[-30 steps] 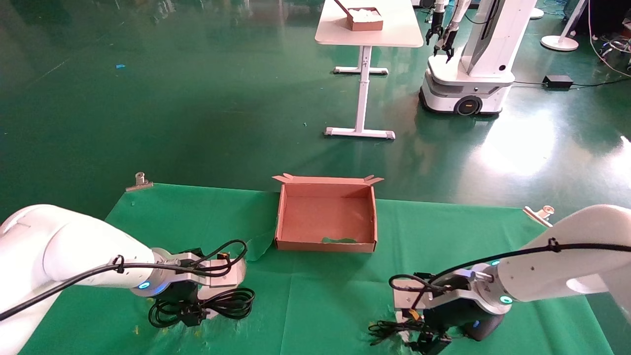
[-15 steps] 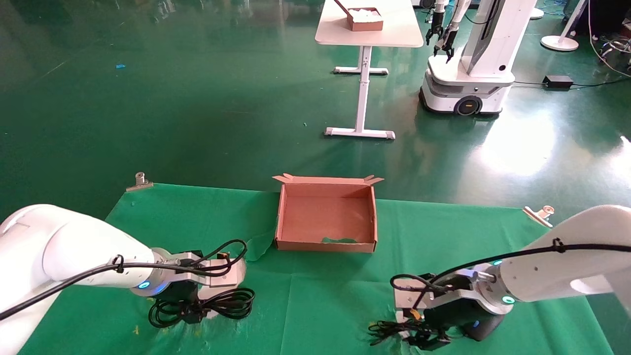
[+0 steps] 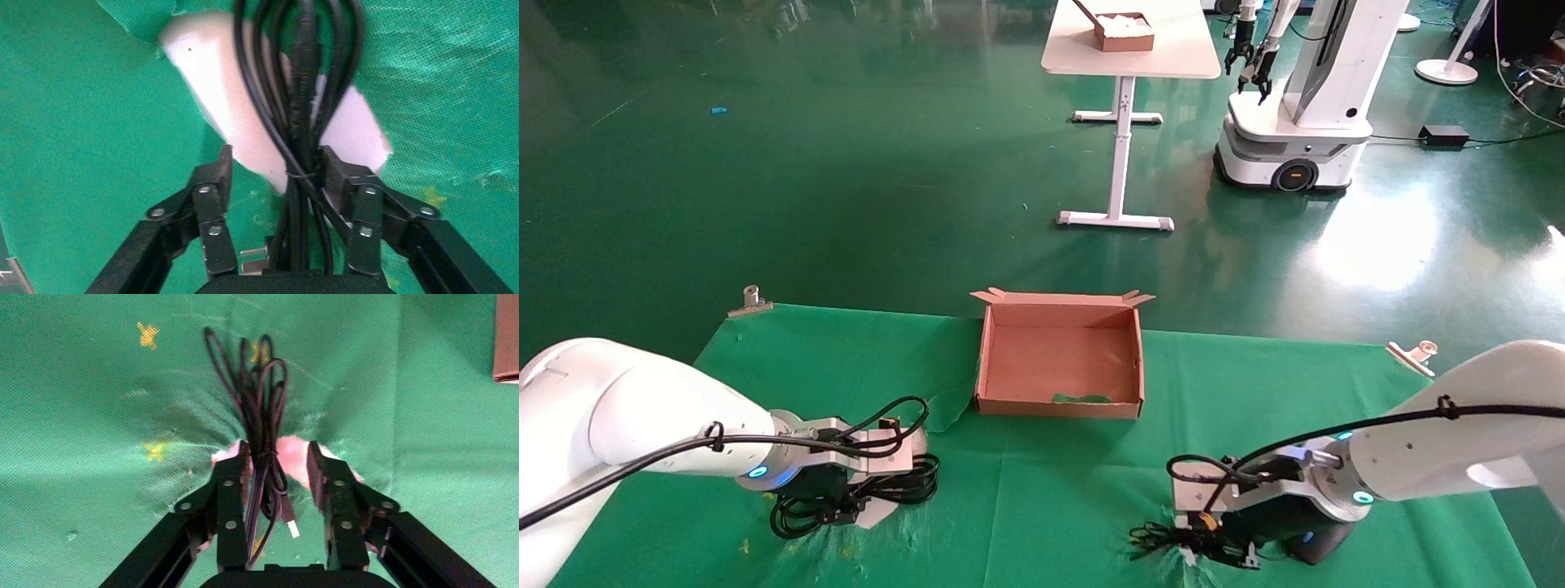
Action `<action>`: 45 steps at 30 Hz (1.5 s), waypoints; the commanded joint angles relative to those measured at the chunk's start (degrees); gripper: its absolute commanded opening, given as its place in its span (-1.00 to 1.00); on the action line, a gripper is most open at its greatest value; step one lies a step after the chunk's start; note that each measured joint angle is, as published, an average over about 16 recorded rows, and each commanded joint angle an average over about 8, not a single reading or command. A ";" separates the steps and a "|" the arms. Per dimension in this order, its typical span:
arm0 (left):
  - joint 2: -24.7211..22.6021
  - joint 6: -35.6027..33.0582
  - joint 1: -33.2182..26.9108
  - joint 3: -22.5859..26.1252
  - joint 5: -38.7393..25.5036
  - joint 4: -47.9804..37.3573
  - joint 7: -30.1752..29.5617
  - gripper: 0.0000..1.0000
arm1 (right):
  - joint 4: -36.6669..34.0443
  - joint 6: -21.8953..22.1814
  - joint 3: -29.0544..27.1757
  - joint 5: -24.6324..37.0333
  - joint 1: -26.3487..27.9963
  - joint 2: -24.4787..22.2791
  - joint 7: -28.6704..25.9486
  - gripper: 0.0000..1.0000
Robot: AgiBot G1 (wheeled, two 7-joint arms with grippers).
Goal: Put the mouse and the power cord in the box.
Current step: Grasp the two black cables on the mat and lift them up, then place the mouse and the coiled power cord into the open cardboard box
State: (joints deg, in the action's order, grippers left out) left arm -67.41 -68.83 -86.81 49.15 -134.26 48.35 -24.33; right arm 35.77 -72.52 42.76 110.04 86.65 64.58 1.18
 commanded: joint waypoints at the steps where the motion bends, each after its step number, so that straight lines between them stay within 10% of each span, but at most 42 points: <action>1: 0.00 0.00 0.00 0.00 0.00 0.01 0.00 -1.00 | 0.04 -0.01 -0.01 -0.02 -0.01 -0.02 0.00 -1.00; 23: 0.17 -1.45 -6.78 -4.35 5.90 3.08 -0.27 -1.00 | 1.46 1.81 -2.47 -0.58 5.21 -3.08 -2.83 -1.00; 33: -9.42 8.34 -10.24 -4.46 9.07 -2.13 3.95 -1.00 | 2.46 2.01 -5.43 -1.30 12.01 -8.94 -5.35 -1.00; 40: -11.45 20.38 -8.46 4.70 13.71 -1.89 6.21 -0.99 | 4.56 0.36 -6.20 -0.88 15.01 -13.05 -6.13 -1.00; 45: -11.55 27.85 -8.43 13.86 15.02 -2.10 5.54 0.14 | 6.81 -0.75 -6.39 -0.49 15.69 -15.38 -7.07 -1.00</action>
State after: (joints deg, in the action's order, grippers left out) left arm -78.93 -42.20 -95.64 62.06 -118.86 46.12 -19.14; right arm 42.47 -72.99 36.37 109.54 102.27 49.53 -5.88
